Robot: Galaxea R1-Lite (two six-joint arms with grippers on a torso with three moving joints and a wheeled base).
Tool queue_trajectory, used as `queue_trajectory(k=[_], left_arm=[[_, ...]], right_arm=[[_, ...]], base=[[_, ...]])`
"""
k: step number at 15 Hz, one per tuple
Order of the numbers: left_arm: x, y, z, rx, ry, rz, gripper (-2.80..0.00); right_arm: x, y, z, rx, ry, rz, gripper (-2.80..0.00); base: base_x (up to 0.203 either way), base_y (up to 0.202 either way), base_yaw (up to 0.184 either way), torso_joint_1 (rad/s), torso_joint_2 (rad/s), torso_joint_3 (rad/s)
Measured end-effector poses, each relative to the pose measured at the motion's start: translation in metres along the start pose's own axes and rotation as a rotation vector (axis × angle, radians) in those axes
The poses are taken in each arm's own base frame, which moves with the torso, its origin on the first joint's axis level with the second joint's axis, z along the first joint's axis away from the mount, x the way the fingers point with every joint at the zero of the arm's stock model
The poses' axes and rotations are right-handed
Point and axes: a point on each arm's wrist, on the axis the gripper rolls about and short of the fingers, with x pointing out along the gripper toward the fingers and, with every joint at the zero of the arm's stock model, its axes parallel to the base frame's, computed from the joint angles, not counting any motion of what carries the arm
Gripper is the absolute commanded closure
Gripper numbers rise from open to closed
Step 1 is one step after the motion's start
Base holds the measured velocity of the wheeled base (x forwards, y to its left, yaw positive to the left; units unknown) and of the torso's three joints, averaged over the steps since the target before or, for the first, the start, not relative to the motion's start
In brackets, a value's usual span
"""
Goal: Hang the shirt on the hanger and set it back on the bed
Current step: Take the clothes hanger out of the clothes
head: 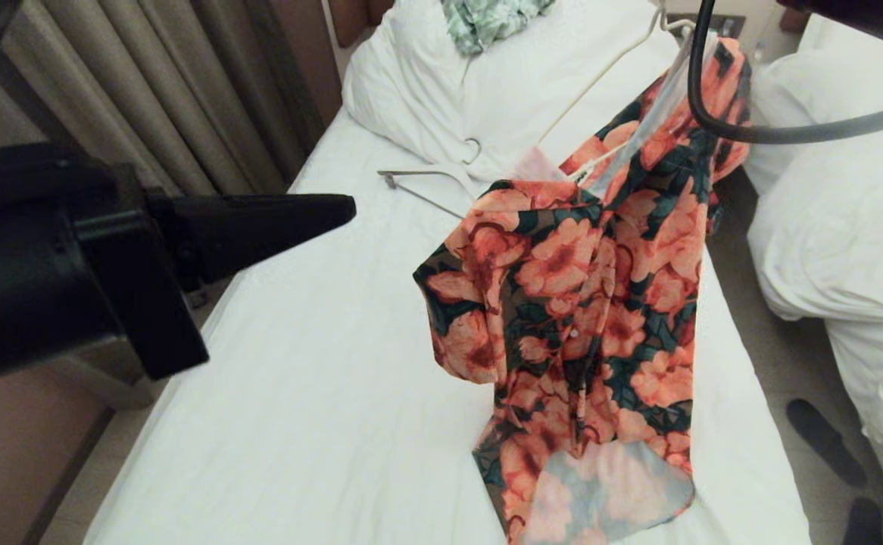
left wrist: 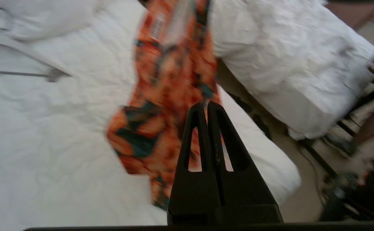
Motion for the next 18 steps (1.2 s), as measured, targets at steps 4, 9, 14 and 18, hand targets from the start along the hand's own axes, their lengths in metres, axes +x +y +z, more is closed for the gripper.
queue_trajectory(k=[4, 9, 14, 18], left_arm=[[0.012, -0.01, -0.012, 0.004, 0.052, -0.048, 0.0], [0.013, -0.011, -0.013, 0.006, 0.057, -0.053, 0.0], [0.013, -0.015, -0.014, 0.005, 0.06, -0.076, 0.0], [0.02, -0.029, -0.015, -0.048, 0.024, -0.108, 0.0]], right_arm=[[0.003, 0.001, -0.003, 0.005, -0.015, -0.007, 0.0], [0.004, 0.0, 0.001, 0.015, -0.066, -0.024, 0.0], [0.005, 0.0, 0.001, 0.015, -0.065, -0.026, 0.0], [0.01, 0.003, -0.011, 0.012, -0.032, -0.021, 0.0]], base=[[0.0, 0.0, 0.0, 0.155, -0.36, -0.211], [0.0, 0.0, 0.0, 0.14, -0.34, -0.195], [0.0, 0.0, 0.0, 0.132, -0.3, -0.159], [0.0, 0.0, 0.0, 0.005, -0.01, -0.007]])
